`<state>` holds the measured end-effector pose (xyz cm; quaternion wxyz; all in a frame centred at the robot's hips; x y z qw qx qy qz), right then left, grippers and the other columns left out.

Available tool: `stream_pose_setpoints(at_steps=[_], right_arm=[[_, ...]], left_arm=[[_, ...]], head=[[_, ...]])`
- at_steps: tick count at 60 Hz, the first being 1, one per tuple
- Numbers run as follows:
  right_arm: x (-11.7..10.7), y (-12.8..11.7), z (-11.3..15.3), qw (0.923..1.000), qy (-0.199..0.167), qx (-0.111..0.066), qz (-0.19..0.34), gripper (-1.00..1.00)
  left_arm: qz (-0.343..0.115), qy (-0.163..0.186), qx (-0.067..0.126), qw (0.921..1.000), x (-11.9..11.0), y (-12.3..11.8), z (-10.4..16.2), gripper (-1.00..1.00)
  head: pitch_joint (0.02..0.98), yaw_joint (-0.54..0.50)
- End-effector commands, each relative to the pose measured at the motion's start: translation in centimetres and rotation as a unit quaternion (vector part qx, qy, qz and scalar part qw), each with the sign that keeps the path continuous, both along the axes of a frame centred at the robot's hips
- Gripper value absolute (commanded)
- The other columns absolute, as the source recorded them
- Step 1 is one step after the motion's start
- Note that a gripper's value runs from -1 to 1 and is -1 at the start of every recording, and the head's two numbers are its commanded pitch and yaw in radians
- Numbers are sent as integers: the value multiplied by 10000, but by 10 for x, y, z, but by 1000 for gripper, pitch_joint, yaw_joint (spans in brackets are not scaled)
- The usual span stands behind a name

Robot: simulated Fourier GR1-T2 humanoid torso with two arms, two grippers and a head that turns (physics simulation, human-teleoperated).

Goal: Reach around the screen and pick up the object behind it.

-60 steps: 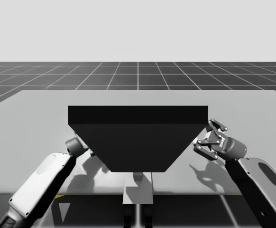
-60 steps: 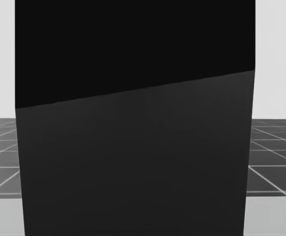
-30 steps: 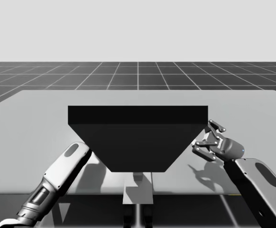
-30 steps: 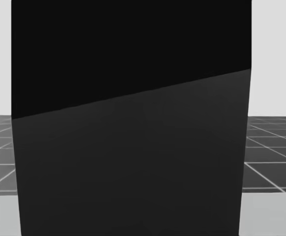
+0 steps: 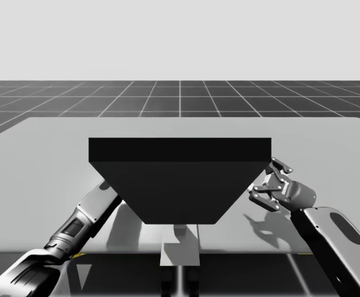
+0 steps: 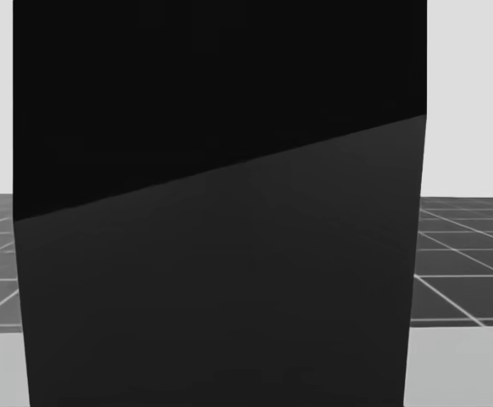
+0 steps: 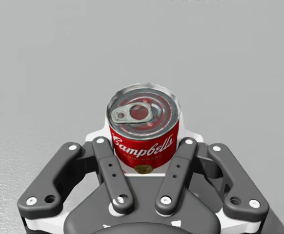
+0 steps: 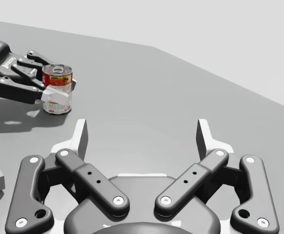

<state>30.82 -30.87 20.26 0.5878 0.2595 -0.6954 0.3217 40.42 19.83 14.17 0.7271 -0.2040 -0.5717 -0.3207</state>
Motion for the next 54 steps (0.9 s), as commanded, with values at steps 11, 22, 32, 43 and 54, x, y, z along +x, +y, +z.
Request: stream_pose_setpoints(at_steps=[11,22,32,43,54], right_arm=[[0,0,-2,10000,18,-26,-22,-1000],[0,-1,-1,10000,10,-19,-32,-1000],[1,-1,-2,10000,2,-33,-39,-1000],[1,0,-1,10000,-9,-23,-62,-1000],[1,0,-1,10000,-1,-31,-85,-1000]], left_arm=[[18,-76,233,9997,-15,23,5,1000],[429,-240,257,9985,-30,65,15,1000],[877,-391,238,9951,-38,109,28,1000],[1295,-576,191,9897,-47,148,43,1000],[1609,-977,105,9821,-53,176,82,1000]], head=[[167,-41],[165,-37],[163,-36],[160,-35],[158,-33]])
